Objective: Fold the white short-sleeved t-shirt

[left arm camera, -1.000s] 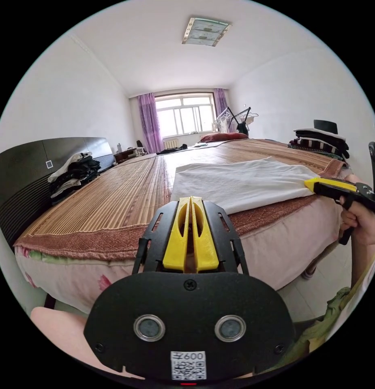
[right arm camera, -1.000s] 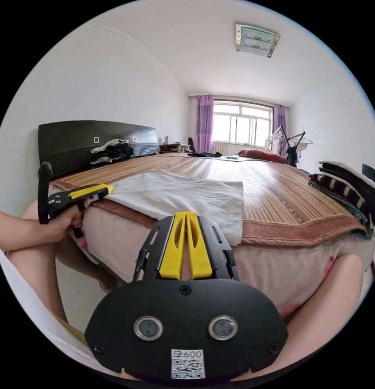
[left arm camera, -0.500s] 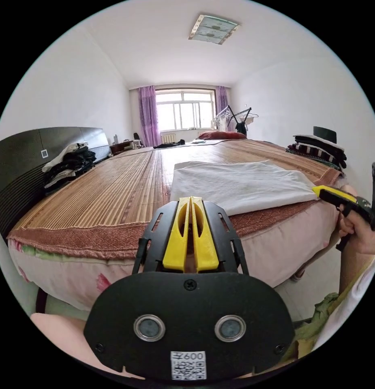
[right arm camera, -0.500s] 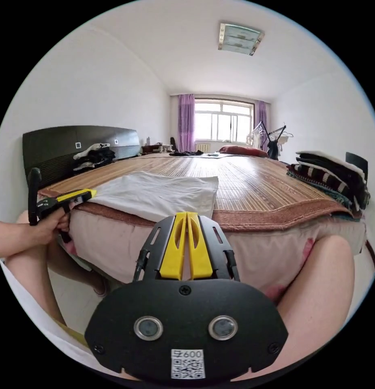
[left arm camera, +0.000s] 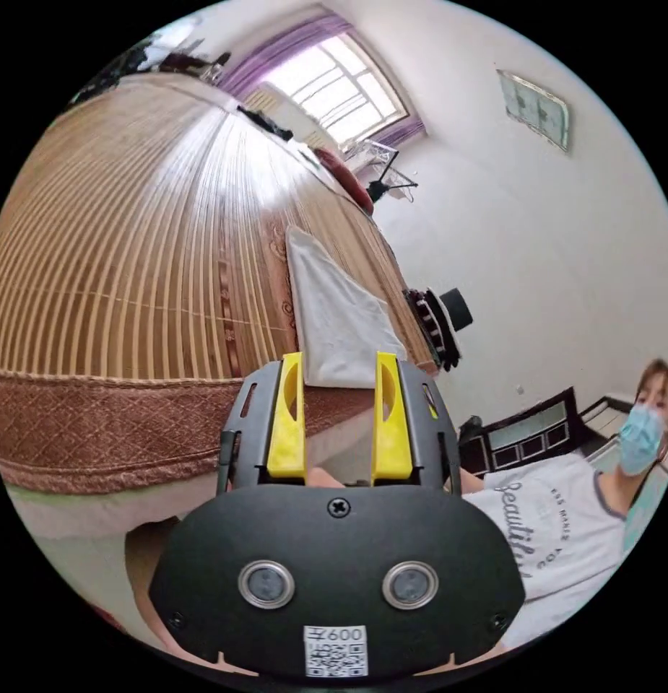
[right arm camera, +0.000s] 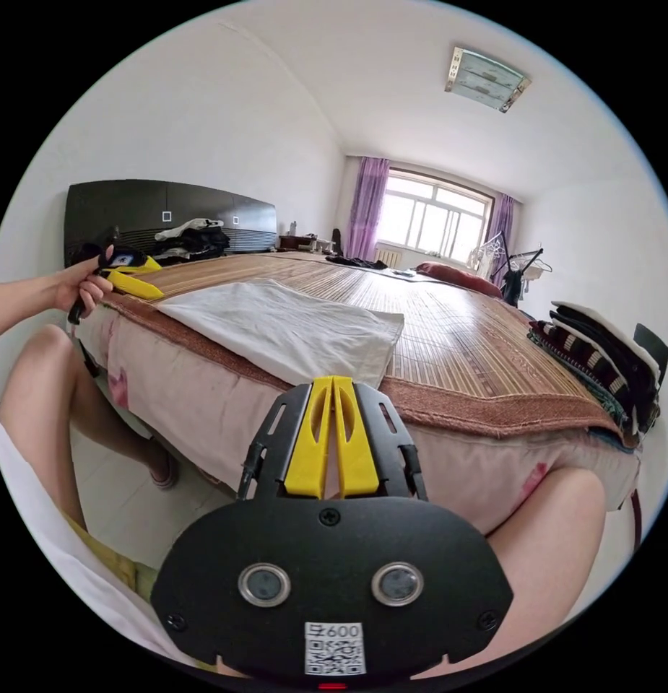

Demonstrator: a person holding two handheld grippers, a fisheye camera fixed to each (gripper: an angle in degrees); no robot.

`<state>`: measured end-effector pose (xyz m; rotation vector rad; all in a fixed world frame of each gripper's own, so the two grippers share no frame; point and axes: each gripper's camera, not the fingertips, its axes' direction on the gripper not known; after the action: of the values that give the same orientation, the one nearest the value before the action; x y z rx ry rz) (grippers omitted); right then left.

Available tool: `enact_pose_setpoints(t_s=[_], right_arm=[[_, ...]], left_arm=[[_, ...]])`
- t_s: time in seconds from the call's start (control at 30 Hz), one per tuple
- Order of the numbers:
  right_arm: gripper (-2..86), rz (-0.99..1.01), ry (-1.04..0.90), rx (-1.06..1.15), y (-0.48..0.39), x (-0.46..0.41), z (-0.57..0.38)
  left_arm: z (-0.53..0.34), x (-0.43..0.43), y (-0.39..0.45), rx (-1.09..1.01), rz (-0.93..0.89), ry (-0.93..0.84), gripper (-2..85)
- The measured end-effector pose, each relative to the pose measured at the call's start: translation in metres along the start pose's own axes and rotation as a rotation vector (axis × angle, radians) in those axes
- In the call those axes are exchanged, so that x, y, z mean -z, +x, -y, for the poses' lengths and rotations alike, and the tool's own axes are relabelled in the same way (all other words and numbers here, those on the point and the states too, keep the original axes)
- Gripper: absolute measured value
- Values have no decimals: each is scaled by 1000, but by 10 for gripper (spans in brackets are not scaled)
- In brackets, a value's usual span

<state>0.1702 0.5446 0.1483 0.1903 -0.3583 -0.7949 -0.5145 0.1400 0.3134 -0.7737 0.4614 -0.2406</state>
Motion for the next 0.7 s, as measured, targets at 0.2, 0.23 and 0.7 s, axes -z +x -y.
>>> enact_pose_setpoints(t_s=[0.2, 0.23, 0.7], right_arm=[[-8, 10, 25, -31, 8, 8, -2], [-8, 9, 28, -20, 8, 9, -1], [-8, -14, 3, 60, 9, 28, 35]], left_arm=[[73, -3, -38, 113, -106, -227, 128], [84, -1, -38, 101, -99, -249, 127], [145, 26, -40, 60, -40, -344, 88]])
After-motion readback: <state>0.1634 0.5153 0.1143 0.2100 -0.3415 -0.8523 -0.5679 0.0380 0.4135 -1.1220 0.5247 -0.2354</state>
